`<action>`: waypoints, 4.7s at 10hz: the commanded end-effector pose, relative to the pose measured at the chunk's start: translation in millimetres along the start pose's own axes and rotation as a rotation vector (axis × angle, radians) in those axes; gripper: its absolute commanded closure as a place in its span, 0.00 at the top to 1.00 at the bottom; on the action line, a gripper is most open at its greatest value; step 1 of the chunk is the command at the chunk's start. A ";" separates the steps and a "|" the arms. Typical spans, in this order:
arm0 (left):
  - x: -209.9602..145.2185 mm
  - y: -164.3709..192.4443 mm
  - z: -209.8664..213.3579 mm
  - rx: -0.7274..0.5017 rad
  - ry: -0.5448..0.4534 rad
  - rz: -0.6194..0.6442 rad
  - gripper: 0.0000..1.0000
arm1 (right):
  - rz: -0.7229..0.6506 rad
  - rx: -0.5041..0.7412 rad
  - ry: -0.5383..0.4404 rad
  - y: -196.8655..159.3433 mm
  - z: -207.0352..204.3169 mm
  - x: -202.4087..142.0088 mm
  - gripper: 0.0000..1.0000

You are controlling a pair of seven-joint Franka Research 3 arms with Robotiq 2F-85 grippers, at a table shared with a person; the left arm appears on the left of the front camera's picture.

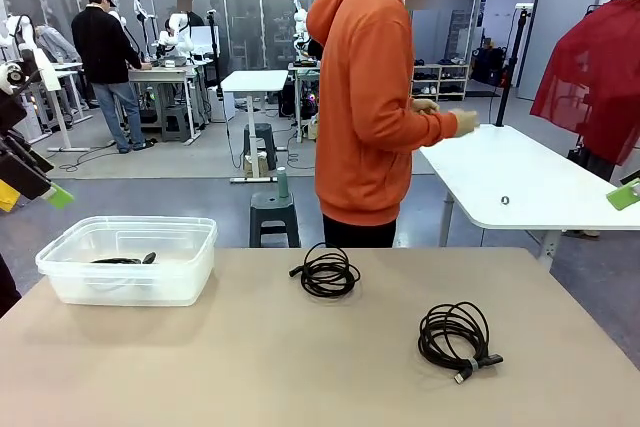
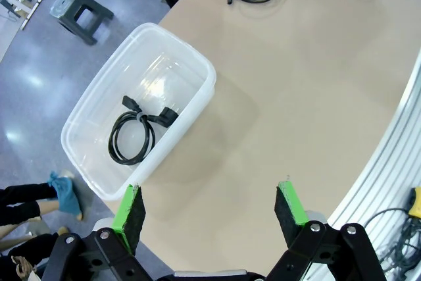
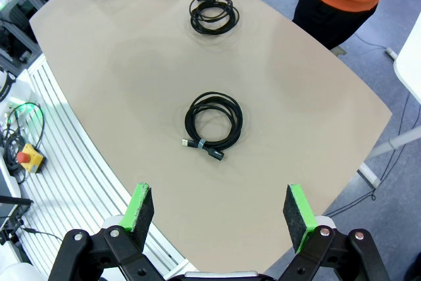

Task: Organize and store the cables.
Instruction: Place the Power Cable into the Organizing box.

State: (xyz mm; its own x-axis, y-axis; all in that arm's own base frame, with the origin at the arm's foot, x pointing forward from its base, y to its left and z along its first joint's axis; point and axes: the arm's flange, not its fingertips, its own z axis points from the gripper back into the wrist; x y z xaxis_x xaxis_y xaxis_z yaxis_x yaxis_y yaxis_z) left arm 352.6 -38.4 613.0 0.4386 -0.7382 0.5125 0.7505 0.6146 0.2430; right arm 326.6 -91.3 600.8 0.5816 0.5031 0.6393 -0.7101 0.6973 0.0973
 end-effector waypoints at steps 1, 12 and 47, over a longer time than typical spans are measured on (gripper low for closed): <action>1.6 -1.1 0.6 0.008 0.003 0.012 1.00 | 0.012 0.011 -0.008 0.1 0.4 -0.8 1.00; 1.6 -1.1 0.6 0.008 0.003 0.012 1.00 | 0.012 0.011 -0.008 0.1 0.4 -0.8 1.00; 1.6 -1.1 0.6 0.008 0.003 0.012 1.00 | 0.012 0.011 -0.008 0.1 0.4 -0.8 1.00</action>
State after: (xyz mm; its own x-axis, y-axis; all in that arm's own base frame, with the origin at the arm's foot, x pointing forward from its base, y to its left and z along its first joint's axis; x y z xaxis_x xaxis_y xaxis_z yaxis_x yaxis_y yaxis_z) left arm 352.6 -38.4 613.0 0.4386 -0.7382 0.5125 0.7505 0.6146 0.2430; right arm 326.6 -91.3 600.8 0.5815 0.5030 0.6394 -0.7101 0.6973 0.0973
